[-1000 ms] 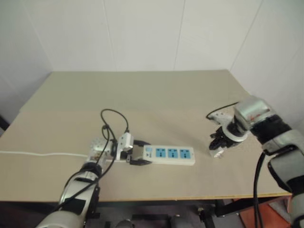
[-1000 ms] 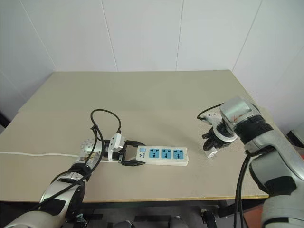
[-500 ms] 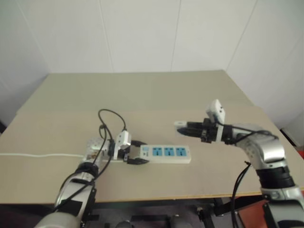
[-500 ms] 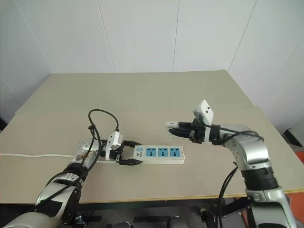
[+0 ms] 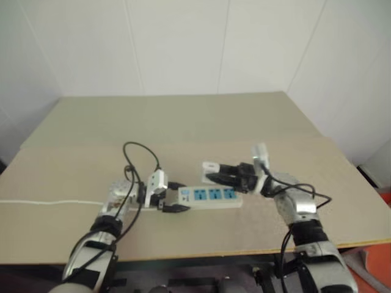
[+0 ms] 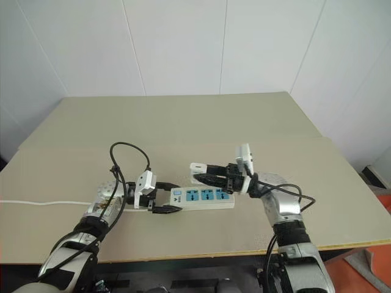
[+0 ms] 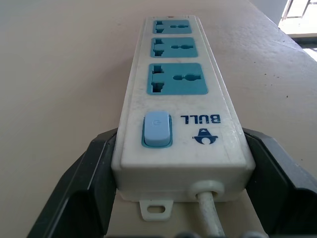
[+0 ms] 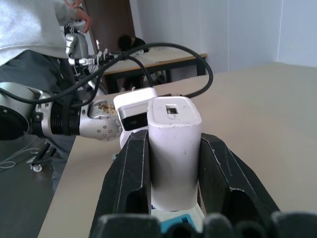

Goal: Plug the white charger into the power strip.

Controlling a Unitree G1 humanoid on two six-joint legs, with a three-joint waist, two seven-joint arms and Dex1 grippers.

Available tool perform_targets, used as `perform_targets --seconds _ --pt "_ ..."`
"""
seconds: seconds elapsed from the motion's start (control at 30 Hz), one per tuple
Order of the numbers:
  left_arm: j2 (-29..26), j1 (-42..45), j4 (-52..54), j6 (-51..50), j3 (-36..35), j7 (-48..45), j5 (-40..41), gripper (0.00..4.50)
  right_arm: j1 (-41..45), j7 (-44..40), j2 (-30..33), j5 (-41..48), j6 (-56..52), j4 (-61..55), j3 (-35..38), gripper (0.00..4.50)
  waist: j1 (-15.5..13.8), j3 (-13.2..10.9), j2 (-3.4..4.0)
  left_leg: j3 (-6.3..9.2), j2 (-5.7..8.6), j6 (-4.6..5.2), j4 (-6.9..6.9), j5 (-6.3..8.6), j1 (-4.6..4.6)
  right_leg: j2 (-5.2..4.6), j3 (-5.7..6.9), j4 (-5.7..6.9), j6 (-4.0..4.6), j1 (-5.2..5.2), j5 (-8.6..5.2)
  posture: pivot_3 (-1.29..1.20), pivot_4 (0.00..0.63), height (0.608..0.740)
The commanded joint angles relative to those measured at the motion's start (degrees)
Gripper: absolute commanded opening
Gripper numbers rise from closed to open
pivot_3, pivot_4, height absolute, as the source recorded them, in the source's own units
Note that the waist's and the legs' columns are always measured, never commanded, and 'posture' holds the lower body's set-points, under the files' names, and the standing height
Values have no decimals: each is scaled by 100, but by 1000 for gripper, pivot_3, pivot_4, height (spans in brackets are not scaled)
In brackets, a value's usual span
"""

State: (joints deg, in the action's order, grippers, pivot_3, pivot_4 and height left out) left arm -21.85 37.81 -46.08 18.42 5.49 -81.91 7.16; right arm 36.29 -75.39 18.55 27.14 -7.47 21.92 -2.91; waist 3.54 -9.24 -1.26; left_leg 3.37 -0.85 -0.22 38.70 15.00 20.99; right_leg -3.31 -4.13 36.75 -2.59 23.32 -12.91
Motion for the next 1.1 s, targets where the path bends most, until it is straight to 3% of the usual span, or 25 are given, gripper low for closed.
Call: perform_targets --seconds 0.03,0.33,1.1 --pt "-242 -216 -79 -141 158 103 -243 3264 359 -287 -229 -221 676 683 -55 1097 25 0 0 1 0 0 -3 0 -2 0 0 0 1 -2 -1 0 150 740" --pt "-352 -195 -143 -130 164 127 -207 3264 1062 -652 -485 -674 1383 2174 -53 1097 67 -1 2 2 -1 0 -6 0 -12 0 -1 4 4 -5 -2 0 150 740" --pt "-479 -253 -284 -9 130 125 -93 3264 1306 -691 -669 -1173 1962 3265 49 1097 137 -1 3 2 -1 0 -18 0 -31 0 -4 6 8 -17 -4 0 150 740"
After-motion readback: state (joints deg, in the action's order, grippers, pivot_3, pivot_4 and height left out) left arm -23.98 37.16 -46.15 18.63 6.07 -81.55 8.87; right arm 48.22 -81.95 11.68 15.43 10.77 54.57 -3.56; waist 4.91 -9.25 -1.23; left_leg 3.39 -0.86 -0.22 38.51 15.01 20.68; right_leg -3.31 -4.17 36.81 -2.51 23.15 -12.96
